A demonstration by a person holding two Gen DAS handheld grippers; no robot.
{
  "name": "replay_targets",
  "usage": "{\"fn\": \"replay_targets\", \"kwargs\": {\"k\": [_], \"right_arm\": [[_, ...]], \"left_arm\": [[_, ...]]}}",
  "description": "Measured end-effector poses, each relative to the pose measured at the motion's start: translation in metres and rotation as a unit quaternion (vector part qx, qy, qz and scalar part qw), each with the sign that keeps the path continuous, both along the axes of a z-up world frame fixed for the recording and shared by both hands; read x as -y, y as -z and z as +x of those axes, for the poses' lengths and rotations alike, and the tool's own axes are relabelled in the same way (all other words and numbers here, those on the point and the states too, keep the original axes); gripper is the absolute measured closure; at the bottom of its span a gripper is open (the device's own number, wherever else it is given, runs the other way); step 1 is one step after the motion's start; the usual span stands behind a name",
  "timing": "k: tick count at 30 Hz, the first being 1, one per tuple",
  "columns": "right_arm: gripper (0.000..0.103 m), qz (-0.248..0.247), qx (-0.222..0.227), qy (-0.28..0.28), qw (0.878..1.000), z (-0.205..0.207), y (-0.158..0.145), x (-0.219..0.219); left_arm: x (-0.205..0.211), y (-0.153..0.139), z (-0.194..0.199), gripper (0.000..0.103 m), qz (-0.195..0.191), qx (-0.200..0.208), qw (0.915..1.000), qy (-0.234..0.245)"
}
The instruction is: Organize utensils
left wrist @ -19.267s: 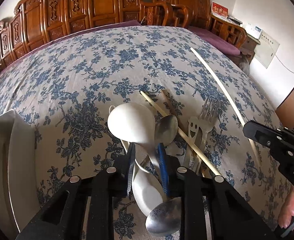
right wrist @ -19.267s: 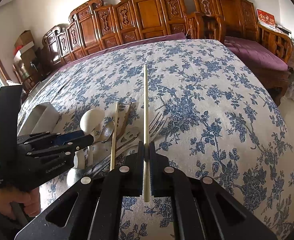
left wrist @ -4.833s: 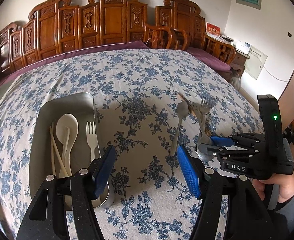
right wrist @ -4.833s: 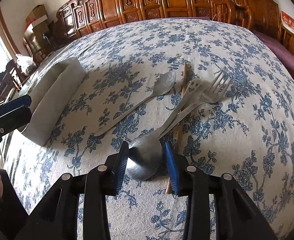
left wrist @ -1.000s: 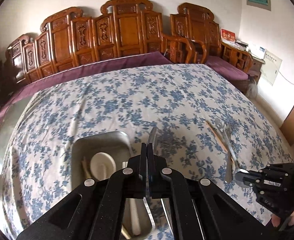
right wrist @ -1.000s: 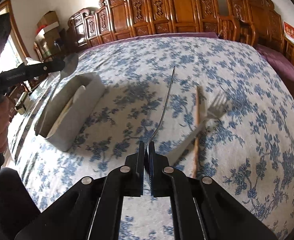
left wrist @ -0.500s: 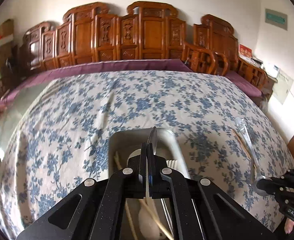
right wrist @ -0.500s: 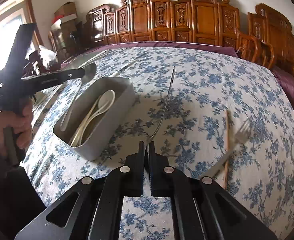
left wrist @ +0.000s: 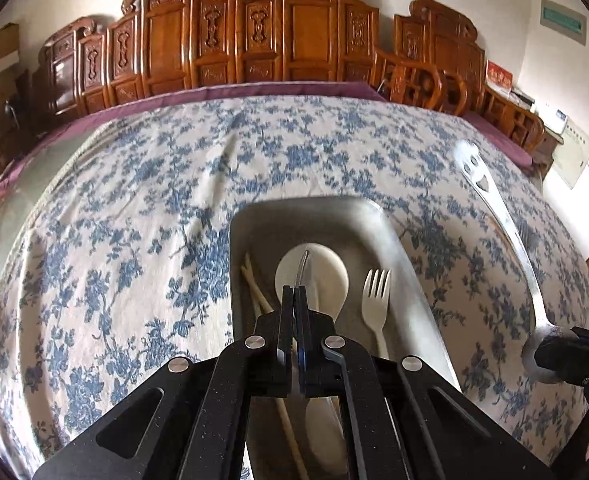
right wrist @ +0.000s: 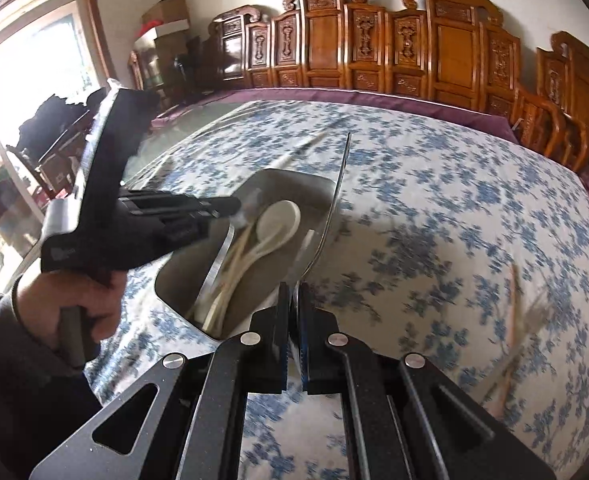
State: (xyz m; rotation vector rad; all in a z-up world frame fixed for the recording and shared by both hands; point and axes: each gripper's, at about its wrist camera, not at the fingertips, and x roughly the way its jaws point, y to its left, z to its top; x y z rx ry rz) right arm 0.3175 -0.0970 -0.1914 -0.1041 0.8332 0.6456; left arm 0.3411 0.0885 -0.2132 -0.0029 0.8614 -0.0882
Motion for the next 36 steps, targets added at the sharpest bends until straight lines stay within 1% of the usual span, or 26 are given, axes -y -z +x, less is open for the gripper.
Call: {"fn": "replay_targets", "kwargs": {"k": [3,6,11,20,22,24,32,36], "right_arm": [[0.098,-0.001,-0.003,-0.009,1.0,0.0,0.003,-0.014],[0.098,-0.001,-0.008,-0.015,1.0,0.0,0.007,-0.024],[0.098,0.001,-0.023,-0.022,1.0,0.004,0.015,-0.04],[0.098,0.011,-0.054,-0.022,0.998,0.024,0.032,-0.065],[0.098,0.009,-0.061,-0.022,0.998,0.028,0.038,-0.072],[0.098,0.007,-0.066,-0.022,0.998,0.031,0.041,-0.075],[0.097,-0.005,-0.084,-0.015,0.996,0.039,0.059,-0.078],[0.097,-0.008,-0.083,-0.019,0.996,0.037,0.06,-0.077]], "left_arm": [[-0.004,0.002,0.0,0.102,-0.001,-0.004,1.0,0.0],[-0.008,0.0,-0.001,0.102,-0.01,-0.002,0.9999,-0.006],[-0.017,-0.004,-0.004,0.102,-0.013,0.004,0.9998,-0.014],[-0.044,-0.011,-0.006,0.102,-0.022,0.008,0.999,-0.038],[-0.048,-0.012,-0.005,0.102,-0.017,0.008,0.9989,-0.042],[-0.052,-0.013,-0.005,0.102,-0.01,0.01,0.9989,-0.045],[-0.061,-0.013,-0.004,0.102,-0.011,0.006,0.9985,-0.054],[-0.062,-0.013,-0.004,0.102,-0.008,0.007,0.9986,-0.052]]}}
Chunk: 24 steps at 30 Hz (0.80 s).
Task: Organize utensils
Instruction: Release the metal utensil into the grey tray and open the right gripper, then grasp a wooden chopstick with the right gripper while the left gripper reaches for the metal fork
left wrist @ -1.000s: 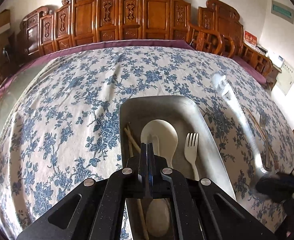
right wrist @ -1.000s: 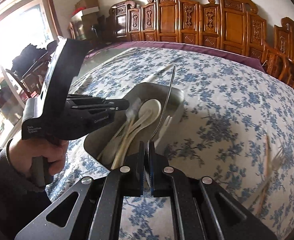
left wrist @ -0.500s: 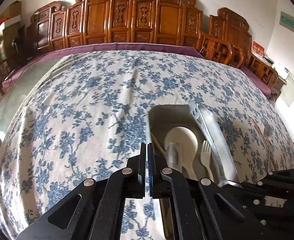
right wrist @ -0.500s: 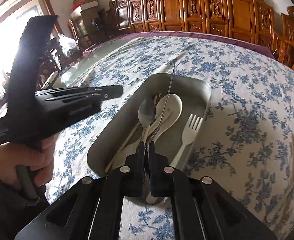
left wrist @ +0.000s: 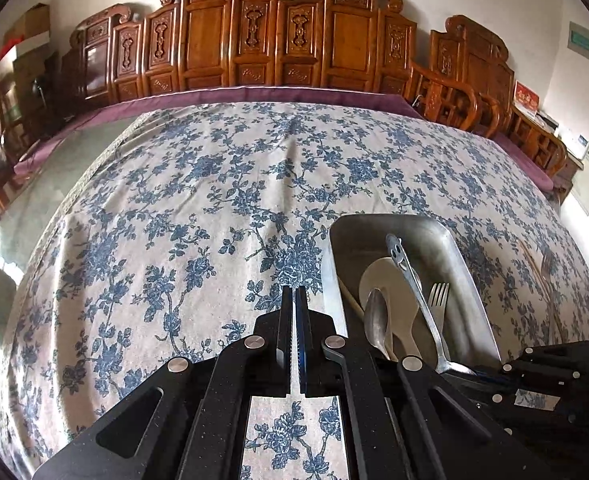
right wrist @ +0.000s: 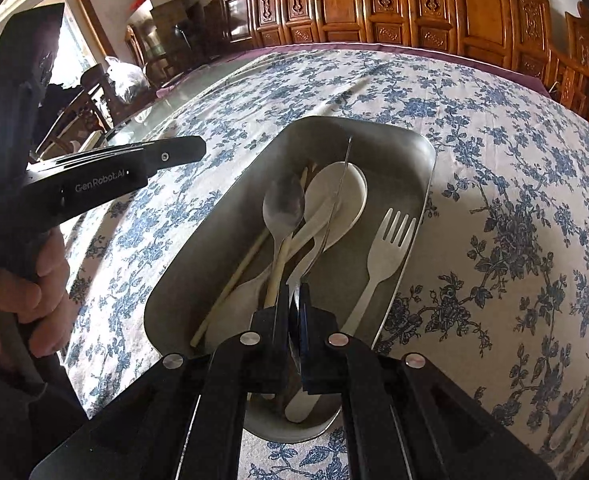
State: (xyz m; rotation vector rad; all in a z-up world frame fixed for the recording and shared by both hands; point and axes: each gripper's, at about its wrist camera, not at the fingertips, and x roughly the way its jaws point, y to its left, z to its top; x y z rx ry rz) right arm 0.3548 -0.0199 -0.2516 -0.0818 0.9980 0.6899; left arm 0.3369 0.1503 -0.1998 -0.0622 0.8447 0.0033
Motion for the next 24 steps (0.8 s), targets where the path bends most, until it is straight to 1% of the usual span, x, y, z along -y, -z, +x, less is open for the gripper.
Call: {"fn": "replay_targets", "kwargs": {"k": [3,8,14,17,20,24], "right_arm": [[0.096,-0.003,0.003,-0.001,1.0,-0.001,0.0,0.001],[0.095,0.006,0.01,0.0,1.0,-0.001,-0.007,0.004],[0.095,0.014,0.034,0.001,0.999,-0.01,-0.027,0.019],[0.095,0.016,0.052,0.007,0.999,-0.017,-0.04,0.038],[0.095,0.007,0.069,0.02,0.997,-0.024,-0.049,0.064],[0.095,-0.022,0.087,0.053,0.995,-0.028,-0.052,0.111]], "left_arm": [[0.0,0.001,0.0,0.102,0.001,-0.001,1.0,0.0],[0.003,0.0,0.0,0.102,0.002,0.0,1.0,0.002],[0.013,-0.007,-0.004,0.102,0.0,0.007,0.9999,0.011],[0.023,-0.013,-0.007,0.102,0.0,0.015,0.9997,0.021],[0.034,-0.017,-0.01,0.102,-0.005,0.018,0.9993,0.032],[0.055,-0.02,-0.013,0.102,-0.012,0.02,0.9984,0.051]]}}
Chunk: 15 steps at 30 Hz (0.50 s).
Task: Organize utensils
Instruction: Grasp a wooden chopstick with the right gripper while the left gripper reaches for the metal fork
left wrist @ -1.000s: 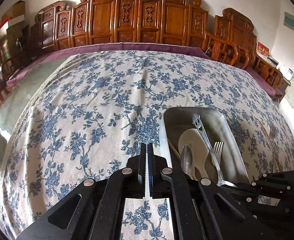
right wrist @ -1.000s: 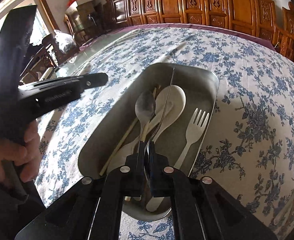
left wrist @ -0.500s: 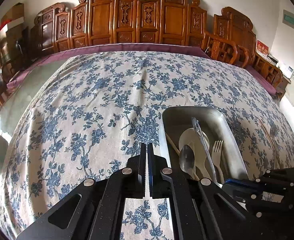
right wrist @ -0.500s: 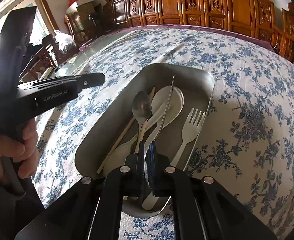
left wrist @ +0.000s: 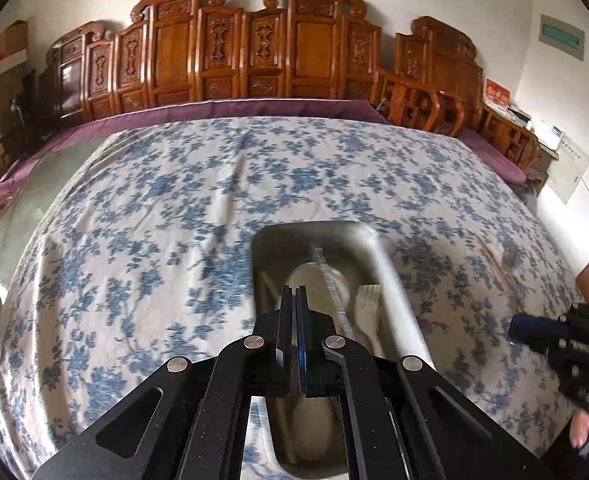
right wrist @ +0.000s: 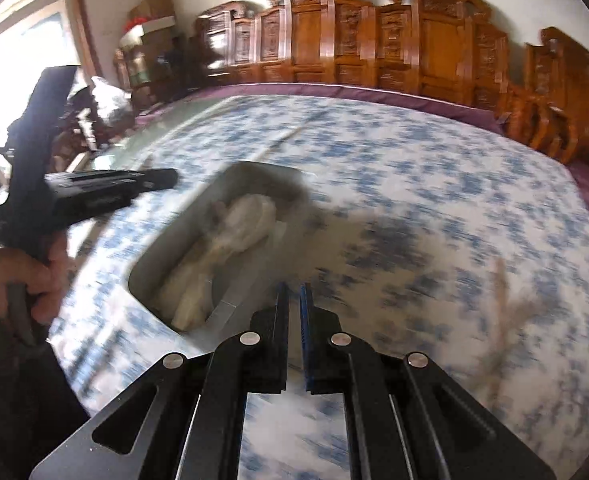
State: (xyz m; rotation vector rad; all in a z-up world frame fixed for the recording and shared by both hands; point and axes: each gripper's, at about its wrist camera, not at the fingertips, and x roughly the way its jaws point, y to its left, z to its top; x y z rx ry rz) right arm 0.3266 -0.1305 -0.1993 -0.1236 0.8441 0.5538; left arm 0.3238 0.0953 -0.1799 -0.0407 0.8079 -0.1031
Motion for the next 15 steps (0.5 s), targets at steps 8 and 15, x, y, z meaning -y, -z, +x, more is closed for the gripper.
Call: {"fn": "replay_targets", "kwargs": {"k": [8,15], "right_arm": [[0.095,-0.034,0.003,0.075,0.997,0.006,0.015,0.087],[0.089,-0.05,-0.013,0.132,0.99,0.011,0.045,0.14]], "left_arm": [[0.043,-0.005,-0.006,0.086,0.01,0.004,0.9991,0.042],[0.082,0.004,-0.011,0.077,0.022,-0.006,0.9965,0.08]]}}
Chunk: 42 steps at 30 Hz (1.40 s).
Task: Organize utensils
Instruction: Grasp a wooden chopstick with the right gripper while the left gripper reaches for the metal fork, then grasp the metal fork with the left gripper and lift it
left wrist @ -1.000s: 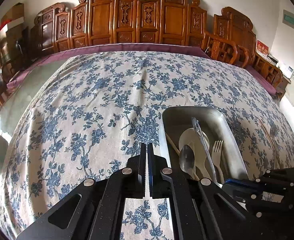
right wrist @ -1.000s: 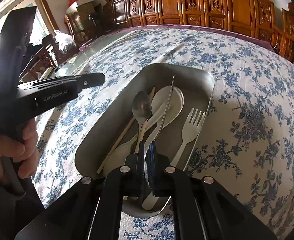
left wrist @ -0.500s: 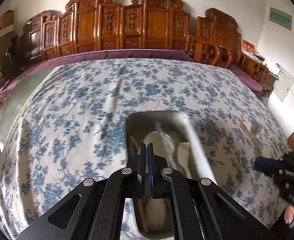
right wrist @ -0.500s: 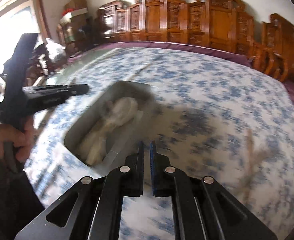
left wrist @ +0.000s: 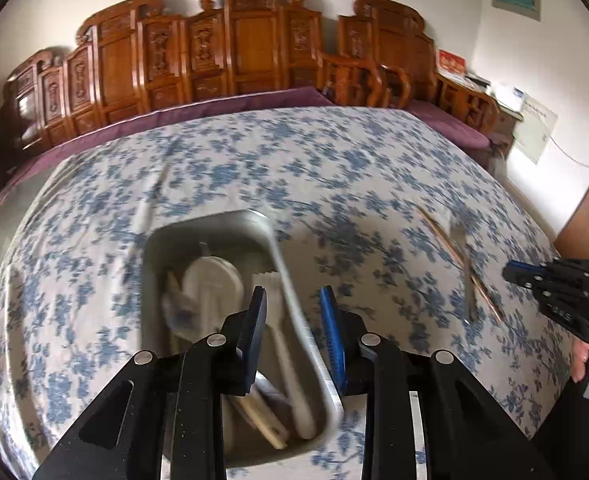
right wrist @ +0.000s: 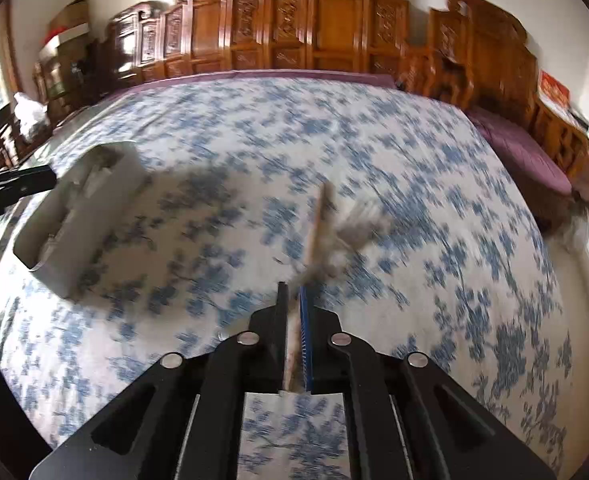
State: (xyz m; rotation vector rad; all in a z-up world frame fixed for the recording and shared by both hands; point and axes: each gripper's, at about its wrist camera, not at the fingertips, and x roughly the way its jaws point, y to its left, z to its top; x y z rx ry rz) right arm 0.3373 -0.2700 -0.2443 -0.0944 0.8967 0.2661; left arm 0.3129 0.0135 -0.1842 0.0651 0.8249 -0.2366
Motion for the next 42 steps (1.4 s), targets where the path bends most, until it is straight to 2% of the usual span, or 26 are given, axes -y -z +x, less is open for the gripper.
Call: {"fn": "replay_targets", "kwargs": {"k": [1,10,13,15,17,18,19,25,27,30,32,35,42], "right_arm": [[0.085,0.002,-0.004,0.004,1.0,0.0,0.003,0.003],[0.085,0.001,-0.034,-0.002,0.999,0.006,0.034,-0.003],[0.083,-0.04,-0.02,-0.01,0.999,0.005,0.039,-0.012],[0.083,-0.049,-0.014,-0.01,0.999,0.004,0.04,-0.012],[0.087,-0.036,-0.018,-0.008,0.999,0.005,0.04,-0.008],[0.094,-0.029,-0.02,-0.008,0.999,0.005,0.04,-0.006],[0.096,-0.027,-0.019,-0.005,0.999,0.006,0.041,-0.004],[0.097,-0.017,-0.013,0.007,1.0,0.004,0.04,0.005],[0.097,-0.01,-0.013,0.013,1.0,0.004,0.039,0.013],[0.097,-0.003,-0.016,0.022,1.0,0.004,0.04,0.025],[0.097,-0.002,-0.016,0.027,1.0,0.003,0.04,0.03],[0.097,0.01,-0.018,0.028,0.999,0.004,0.042,0.038],[0.097,0.043,-0.023,0.025,0.999,0.004,0.042,0.048]], "left_arm": [[0.007,0.002,-0.001,0.076,0.003,-0.001,1.0,0.008],[0.034,0.011,-0.008,0.076,0.012,-0.007,0.9994,0.033],[0.04,0.014,-0.01,0.076,0.014,-0.008,0.9991,0.038],[0.043,0.016,-0.01,0.076,0.017,-0.008,0.999,0.04],[0.046,0.018,-0.01,0.076,0.019,-0.011,0.999,0.039],[0.047,0.019,-0.01,0.076,0.018,-0.013,0.999,0.038],[0.048,0.019,-0.009,0.076,0.017,-0.014,0.9991,0.037],[0.067,0.028,-0.003,0.076,0.006,-0.026,0.9988,0.04],[0.077,0.039,0.0,0.076,-0.002,-0.043,0.9981,0.043],[0.095,0.053,0.006,0.076,0.008,-0.057,0.9969,0.054],[0.103,0.057,0.01,0.076,-0.003,-0.066,0.9962,0.057],[0.123,0.06,0.02,0.076,-0.02,-0.076,0.9945,0.07],[0.171,0.063,0.042,0.076,-0.021,-0.08,0.9898,0.116]]}}
